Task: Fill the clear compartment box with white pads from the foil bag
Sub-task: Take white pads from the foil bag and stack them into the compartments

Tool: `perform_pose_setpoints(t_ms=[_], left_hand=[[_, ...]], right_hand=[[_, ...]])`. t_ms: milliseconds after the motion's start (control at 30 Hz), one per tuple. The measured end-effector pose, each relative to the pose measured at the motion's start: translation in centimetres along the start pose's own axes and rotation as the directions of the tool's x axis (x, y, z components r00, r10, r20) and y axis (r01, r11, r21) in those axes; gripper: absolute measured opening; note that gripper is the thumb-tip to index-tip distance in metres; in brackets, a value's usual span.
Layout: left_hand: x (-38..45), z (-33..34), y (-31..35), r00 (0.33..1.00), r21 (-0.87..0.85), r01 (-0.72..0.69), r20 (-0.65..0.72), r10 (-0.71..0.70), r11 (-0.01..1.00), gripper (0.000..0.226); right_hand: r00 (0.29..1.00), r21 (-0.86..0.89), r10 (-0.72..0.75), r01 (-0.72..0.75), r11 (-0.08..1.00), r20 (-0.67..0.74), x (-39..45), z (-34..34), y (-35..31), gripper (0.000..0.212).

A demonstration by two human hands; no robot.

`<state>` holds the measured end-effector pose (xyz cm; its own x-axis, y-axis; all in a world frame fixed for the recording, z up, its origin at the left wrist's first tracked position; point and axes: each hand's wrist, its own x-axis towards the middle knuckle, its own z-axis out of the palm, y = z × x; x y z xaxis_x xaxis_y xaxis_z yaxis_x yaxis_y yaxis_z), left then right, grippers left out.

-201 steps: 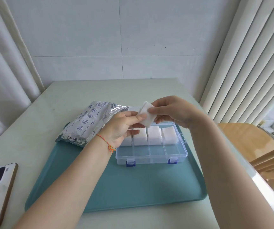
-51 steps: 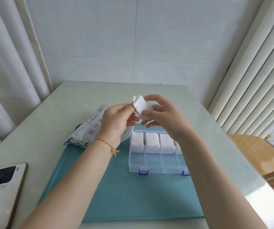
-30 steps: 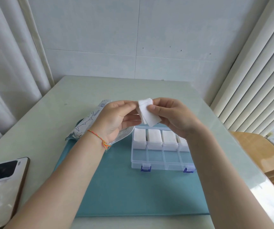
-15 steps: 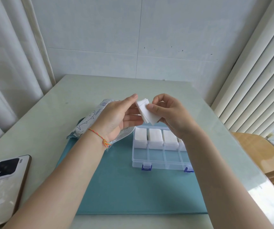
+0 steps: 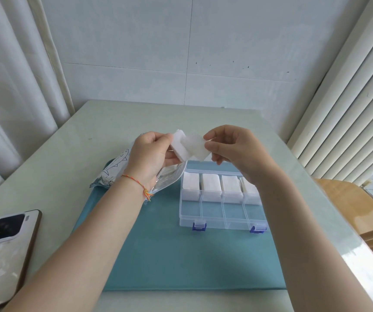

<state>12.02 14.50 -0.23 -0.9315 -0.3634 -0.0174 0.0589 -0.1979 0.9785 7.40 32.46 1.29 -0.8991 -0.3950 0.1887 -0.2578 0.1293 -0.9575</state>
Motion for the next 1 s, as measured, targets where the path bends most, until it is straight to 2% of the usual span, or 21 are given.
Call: perform_pose_setpoints(t_ms=[100, 167, 233, 333, 467, 1000], left_hand=[[0.1, 0.0, -0.1, 0.998, -0.003, 0.051, 0.040, -0.051, 0.999, 0.012], [0.0, 0.2, -0.1, 0.987, -0.043, 0.107, 0.129, -0.100, 0.993, 0.016], [-0.2, 0.3, 0.0, 0.964, -0.100, 0.168, 0.225, -0.142, 0.981, 0.029], [-0.3, 0.2, 0.2, 0.934, -0.157, 0.234, 0.309, -0.178, 0.959, 0.034], [-0.1, 0.0, 0.1, 0.928, -0.157, 0.248, 0.321, -0.188, 0.956, 0.036], [-0.1, -0.1, -0.1, 0.911, -0.073, 0.231, 0.367, -0.189, 0.970, 0.037]], right_hand=[[0.998, 0.308, -0.033, 0.016, 0.951, 0.050, -0.1, 0.1, -0.4, 0.014], [0.997, 0.363, -0.034, 0.007, 0.932, 0.067, -0.2, 0.6, -0.3, 0.014], [0.998, 0.274, -0.023, 0.006, 0.962, 0.060, -0.1, 1.2, 0.0, 0.014], [1.000, 0.103, 0.003, -0.006, 0.995, 0.027, -0.1, 1.5, 0.3, 0.012], [1.000, -0.007, 0.017, -0.017, 1.000, 0.005, -0.1, 1.4, 0.0, 0.007], [1.000, -0.316, -0.001, 0.003, 0.949, 0.007, -0.3, 1.5, -0.2, 0.009]])
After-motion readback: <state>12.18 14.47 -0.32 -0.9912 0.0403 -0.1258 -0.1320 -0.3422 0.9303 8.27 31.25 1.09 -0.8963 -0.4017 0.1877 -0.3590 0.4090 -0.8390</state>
